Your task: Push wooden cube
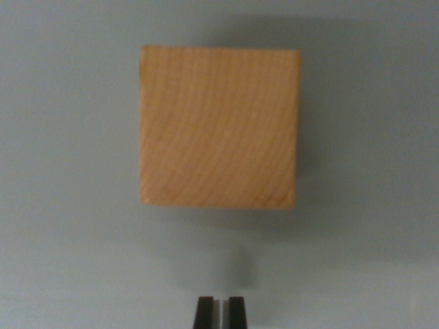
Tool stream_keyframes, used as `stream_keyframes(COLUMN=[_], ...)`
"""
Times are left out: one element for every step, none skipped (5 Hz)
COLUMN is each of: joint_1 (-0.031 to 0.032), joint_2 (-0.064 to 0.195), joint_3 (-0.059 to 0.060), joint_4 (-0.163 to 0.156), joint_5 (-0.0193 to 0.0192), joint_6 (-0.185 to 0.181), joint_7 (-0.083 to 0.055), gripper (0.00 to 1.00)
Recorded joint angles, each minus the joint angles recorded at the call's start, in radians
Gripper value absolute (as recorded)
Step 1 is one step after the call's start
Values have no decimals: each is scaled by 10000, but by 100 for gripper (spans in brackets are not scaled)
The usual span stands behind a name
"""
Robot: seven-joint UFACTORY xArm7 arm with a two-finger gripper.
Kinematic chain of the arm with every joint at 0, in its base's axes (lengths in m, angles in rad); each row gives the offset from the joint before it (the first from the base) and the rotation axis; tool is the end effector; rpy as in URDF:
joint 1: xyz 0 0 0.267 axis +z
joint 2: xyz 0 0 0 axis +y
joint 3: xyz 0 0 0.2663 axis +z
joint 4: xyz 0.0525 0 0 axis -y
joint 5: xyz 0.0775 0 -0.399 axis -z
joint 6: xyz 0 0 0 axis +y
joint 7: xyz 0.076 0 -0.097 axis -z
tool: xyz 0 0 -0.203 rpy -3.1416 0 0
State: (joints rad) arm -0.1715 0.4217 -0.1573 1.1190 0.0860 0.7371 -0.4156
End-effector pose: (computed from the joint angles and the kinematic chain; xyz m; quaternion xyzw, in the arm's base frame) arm 0.5092 -0.1755 -0.0677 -0.9997 -0.0173 0.0168 0.0024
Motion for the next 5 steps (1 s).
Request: stream_keyframes(joint_1=[2, 2, 3, 3, 5], joint_2=[164, 164, 355, 355, 579], joint_3=[16, 16, 34, 34, 56], joint_4=[277, 277, 597, 597, 976], joint_5=[6, 6, 14, 14, 22], joint_6=[112, 112, 243, 243, 396], joint_7=[30, 30, 66, 66, 107], gripper=[100, 100, 100, 100, 100])
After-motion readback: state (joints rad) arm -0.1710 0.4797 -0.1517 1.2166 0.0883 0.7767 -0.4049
